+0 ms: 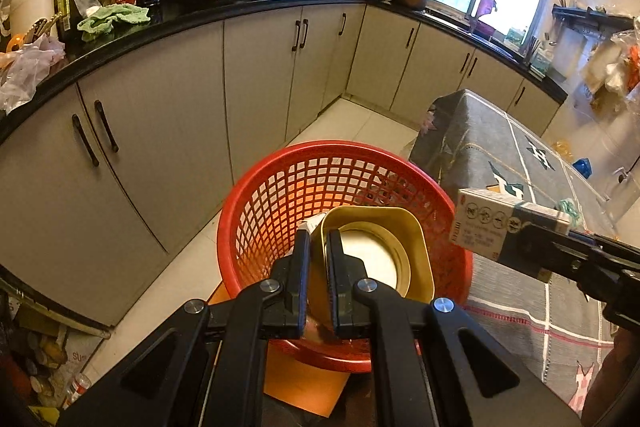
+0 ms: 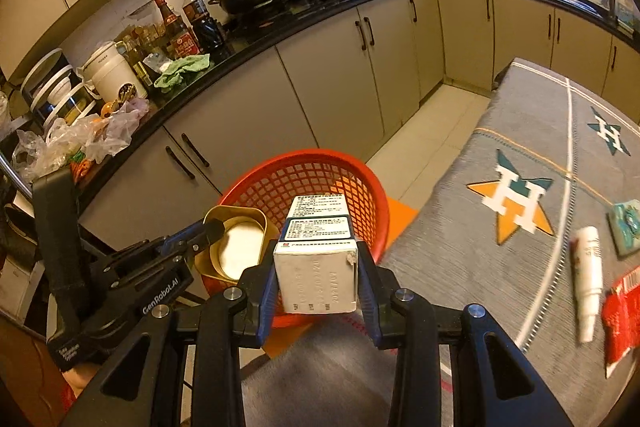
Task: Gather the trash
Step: 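Carry the gold tin and white box over the orange basket with both tools, then open both tools to drop the tin and box into the basket, then withdraw both tools from the basket back over the table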
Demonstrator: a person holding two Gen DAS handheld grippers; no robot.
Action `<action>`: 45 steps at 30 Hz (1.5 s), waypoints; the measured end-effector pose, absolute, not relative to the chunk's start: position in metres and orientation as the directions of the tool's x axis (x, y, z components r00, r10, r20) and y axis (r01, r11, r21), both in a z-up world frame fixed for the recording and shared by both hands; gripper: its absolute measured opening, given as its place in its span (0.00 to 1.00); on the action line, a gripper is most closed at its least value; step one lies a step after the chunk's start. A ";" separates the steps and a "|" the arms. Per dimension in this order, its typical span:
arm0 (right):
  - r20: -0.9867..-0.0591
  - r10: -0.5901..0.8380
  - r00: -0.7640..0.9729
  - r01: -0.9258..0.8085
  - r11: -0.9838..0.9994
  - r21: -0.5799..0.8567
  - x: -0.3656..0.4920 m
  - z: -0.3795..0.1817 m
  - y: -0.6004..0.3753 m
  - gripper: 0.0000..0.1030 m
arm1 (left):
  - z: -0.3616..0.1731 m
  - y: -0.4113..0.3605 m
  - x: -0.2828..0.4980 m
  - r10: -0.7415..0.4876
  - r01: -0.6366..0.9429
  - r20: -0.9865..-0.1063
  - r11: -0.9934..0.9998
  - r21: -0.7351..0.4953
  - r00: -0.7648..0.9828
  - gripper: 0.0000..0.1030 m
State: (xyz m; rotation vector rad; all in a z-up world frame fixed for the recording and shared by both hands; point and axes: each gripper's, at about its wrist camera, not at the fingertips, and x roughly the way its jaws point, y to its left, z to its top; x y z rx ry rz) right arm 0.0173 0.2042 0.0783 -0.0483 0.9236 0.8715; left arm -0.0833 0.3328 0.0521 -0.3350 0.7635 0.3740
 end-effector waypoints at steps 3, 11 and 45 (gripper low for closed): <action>-0.721 0.631 0.286 -0.673 0.668 0.317 0.021 0.074 0.213 0.38 | 0.049 0.337 -0.081 0.205 -0.448 -0.725 0.880 -0.157 0.658 0.08; -0.741 0.617 0.265 -0.669 0.671 0.320 0.029 0.063 0.229 0.39 | 0.043 0.337 -0.076 0.211 -0.442 -0.727 0.886 -0.141 0.653 0.11; -0.715 0.538 0.447 -0.478 0.819 0.318 -0.003 0.064 0.037 0.42 | 0.052 0.189 -0.073 0.104 -0.225 -0.724 0.972 -0.072 0.682 0.37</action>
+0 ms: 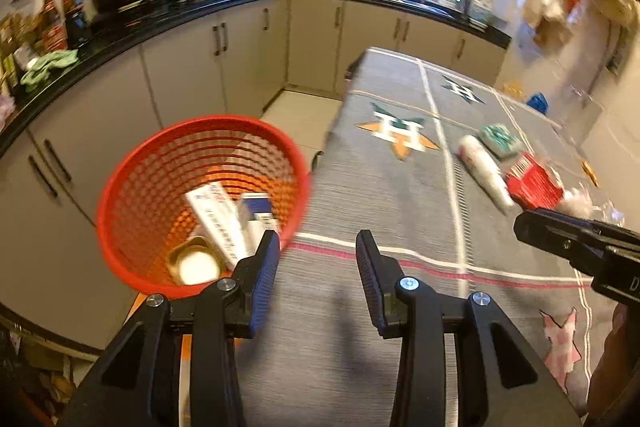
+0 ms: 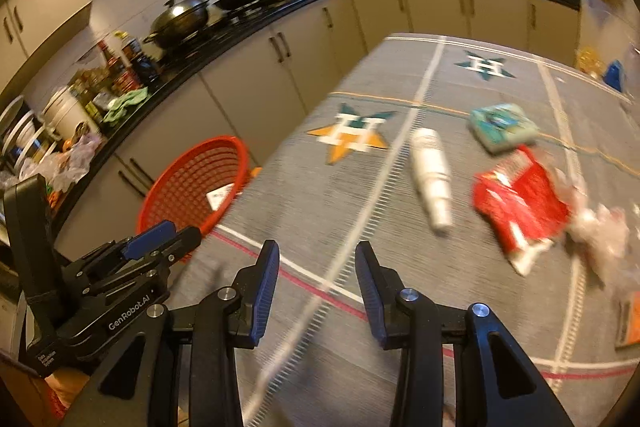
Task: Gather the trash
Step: 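Withdraw both tools from the basket back over the table, then grasp the clear plastic container with the right tool while the left tool grasps the white bottle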
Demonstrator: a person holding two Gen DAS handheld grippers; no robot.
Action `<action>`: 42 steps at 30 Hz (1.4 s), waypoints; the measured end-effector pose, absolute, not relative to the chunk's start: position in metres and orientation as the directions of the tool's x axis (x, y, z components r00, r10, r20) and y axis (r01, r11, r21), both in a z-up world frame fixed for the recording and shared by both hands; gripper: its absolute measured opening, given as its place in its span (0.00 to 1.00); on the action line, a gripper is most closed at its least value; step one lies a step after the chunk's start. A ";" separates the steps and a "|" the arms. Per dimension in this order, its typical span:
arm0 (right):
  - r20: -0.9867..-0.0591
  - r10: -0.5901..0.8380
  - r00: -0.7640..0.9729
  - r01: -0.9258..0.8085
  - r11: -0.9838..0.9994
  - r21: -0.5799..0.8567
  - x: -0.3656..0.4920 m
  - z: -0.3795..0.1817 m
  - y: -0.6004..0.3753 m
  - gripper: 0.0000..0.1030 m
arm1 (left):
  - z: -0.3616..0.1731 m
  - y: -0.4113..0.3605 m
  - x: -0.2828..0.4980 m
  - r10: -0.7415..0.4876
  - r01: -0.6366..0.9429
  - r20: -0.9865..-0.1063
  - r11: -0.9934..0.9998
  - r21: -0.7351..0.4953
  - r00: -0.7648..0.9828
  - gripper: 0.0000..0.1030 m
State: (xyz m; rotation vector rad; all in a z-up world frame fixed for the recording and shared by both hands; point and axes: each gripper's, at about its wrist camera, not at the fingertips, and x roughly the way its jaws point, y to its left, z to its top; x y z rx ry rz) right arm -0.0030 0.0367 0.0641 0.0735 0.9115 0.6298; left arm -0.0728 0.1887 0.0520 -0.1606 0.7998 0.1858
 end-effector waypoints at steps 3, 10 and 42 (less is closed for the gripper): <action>-0.710 0.530 0.464 -0.446 0.832 0.329 -0.004 0.063 0.009 0.41 | 0.050 0.166 -0.066 0.087 -0.184 -0.732 0.981 -0.054 0.676 0.37; -0.694 0.460 0.554 -0.316 0.887 0.336 -0.005 0.071 -0.068 0.42 | 0.048 0.130 -0.055 0.068 -0.121 -0.744 0.992 -0.018 0.665 0.43; -0.695 0.381 0.610 0.003 0.876 0.483 0.041 0.038 -0.242 0.43 | 0.053 0.075 -0.004 0.016 -0.047 -0.766 0.999 -0.018 0.642 0.50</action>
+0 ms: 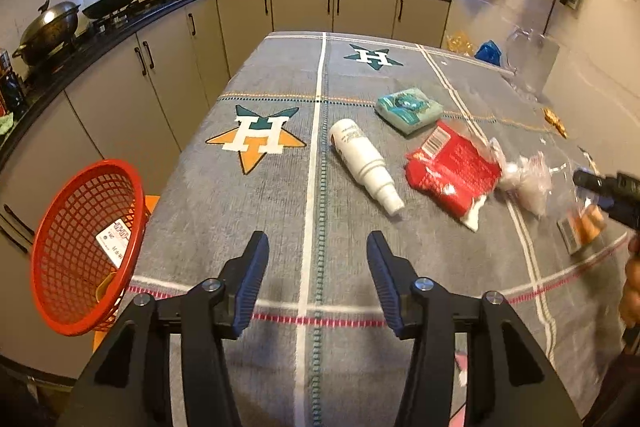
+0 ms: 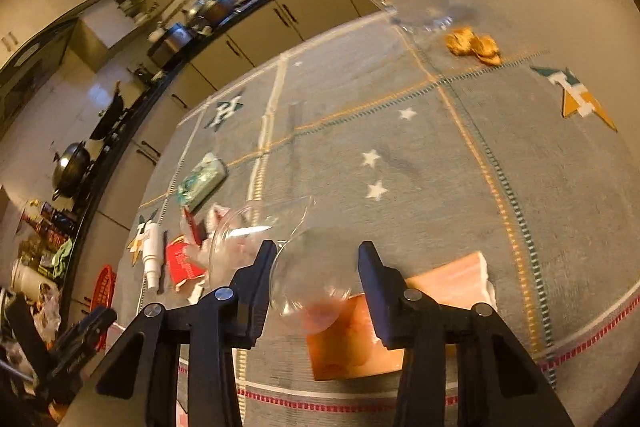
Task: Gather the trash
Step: 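Grasp the clear plastic container with the right tool while the left tool grasps the white bottle, then carry the white bottle and clear container over the orange basket with both tools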
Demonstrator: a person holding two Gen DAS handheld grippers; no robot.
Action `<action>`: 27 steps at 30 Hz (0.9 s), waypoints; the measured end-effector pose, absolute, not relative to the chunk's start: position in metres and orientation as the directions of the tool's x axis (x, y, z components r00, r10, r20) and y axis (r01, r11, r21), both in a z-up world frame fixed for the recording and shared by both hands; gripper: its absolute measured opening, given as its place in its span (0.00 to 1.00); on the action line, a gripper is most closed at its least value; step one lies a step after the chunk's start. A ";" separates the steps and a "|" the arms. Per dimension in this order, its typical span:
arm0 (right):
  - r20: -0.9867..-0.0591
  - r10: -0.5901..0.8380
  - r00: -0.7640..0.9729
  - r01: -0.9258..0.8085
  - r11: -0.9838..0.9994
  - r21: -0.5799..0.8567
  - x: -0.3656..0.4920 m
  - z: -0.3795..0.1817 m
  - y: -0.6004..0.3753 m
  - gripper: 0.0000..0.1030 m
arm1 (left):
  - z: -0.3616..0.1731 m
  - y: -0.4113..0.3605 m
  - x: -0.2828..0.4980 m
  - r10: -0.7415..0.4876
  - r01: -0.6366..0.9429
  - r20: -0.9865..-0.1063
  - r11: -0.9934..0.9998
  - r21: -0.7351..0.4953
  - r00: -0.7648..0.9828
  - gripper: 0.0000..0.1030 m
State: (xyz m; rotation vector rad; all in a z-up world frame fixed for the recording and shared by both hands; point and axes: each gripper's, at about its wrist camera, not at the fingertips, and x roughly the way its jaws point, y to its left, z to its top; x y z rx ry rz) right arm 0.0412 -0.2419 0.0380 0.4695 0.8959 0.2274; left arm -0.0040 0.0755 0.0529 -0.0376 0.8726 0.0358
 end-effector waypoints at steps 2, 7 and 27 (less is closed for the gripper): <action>-0.666 0.385 0.639 -0.016 0.872 0.489 0.036 0.042 -0.241 0.43 | 0.054 0.076 0.003 0.011 -0.054 -0.766 0.998 -0.031 0.643 0.50; -0.559 0.379 0.738 -0.088 0.875 0.477 0.019 0.066 -0.235 0.43 | 0.055 0.074 0.032 -0.012 -0.083 -0.771 0.993 -0.084 0.637 0.53; -0.518 0.468 0.716 -0.221 0.856 0.467 0.013 0.063 -0.198 0.43 | 0.016 0.048 0.101 0.005 -0.106 -0.815 0.992 -0.069 0.580 0.30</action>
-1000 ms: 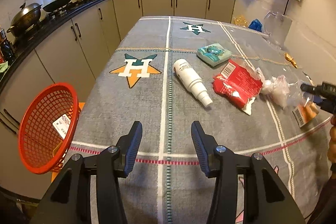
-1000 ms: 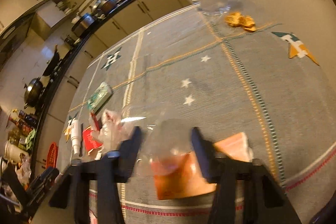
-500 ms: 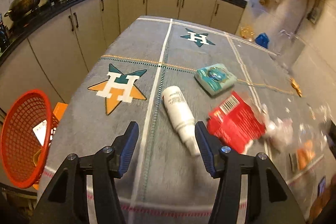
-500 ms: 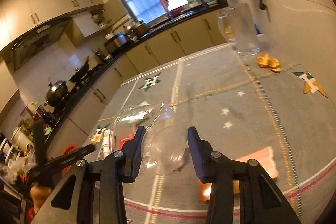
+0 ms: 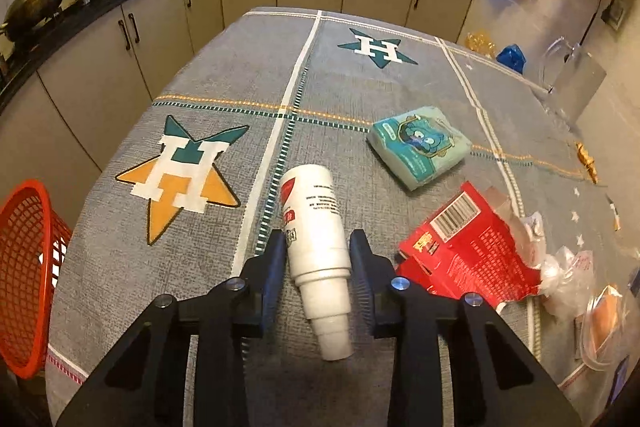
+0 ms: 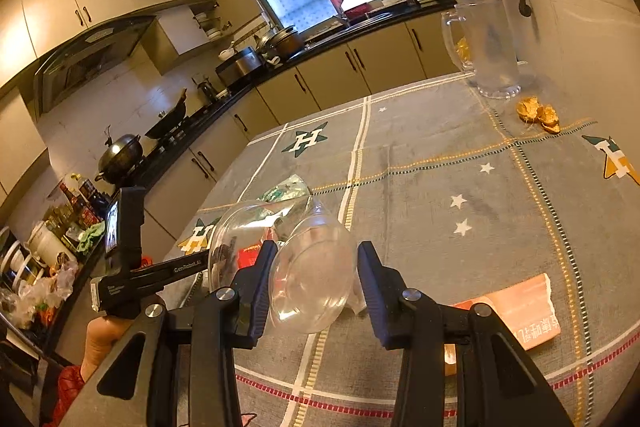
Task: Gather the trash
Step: 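Carry the white bottle and clear container over the orange basket with both tools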
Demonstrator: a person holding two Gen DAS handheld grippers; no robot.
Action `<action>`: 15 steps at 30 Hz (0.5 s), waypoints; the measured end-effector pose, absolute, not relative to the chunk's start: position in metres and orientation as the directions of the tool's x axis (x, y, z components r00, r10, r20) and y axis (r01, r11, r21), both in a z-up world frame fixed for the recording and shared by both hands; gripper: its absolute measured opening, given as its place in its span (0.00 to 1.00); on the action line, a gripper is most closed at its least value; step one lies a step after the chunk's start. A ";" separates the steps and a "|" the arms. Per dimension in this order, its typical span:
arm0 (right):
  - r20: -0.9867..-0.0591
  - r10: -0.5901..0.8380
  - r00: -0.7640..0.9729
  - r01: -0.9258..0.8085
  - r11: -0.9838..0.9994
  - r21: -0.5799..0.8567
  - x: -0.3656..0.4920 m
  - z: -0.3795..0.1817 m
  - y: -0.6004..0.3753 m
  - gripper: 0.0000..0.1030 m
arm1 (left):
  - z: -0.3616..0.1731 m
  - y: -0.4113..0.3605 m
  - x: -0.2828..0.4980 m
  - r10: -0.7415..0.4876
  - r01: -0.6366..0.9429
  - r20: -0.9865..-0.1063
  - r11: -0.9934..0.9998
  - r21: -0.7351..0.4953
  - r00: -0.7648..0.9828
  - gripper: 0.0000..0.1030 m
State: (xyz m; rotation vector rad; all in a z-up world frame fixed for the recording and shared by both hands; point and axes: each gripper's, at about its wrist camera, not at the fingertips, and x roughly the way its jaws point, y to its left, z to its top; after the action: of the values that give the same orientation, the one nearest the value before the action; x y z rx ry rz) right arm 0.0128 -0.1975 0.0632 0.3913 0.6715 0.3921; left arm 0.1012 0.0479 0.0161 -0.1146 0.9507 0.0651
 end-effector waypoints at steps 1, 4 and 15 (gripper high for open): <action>-0.518 0.469 0.715 -0.225 0.856 0.465 0.013 0.063 -0.197 0.43 | 0.016 0.049 0.100 0.003 -0.103 -0.813 0.992 -0.070 0.582 0.30; -0.526 0.465 0.712 -0.236 0.864 0.444 0.012 0.061 -0.192 0.43 | 0.017 0.049 0.090 -0.004 -0.091 -0.810 0.993 -0.071 0.586 0.30; -0.547 0.474 0.690 -0.307 0.876 0.372 0.009 0.057 -0.172 0.43 | 0.032 0.056 0.019 -0.030 -0.055 -0.773 0.995 -0.084 0.633 0.29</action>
State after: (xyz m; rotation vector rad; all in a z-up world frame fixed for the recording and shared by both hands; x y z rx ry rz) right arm 0.0093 -0.1717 0.0566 0.2605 0.6804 0.4426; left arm 0.0194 0.0559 0.0323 -0.1034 0.8852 0.0143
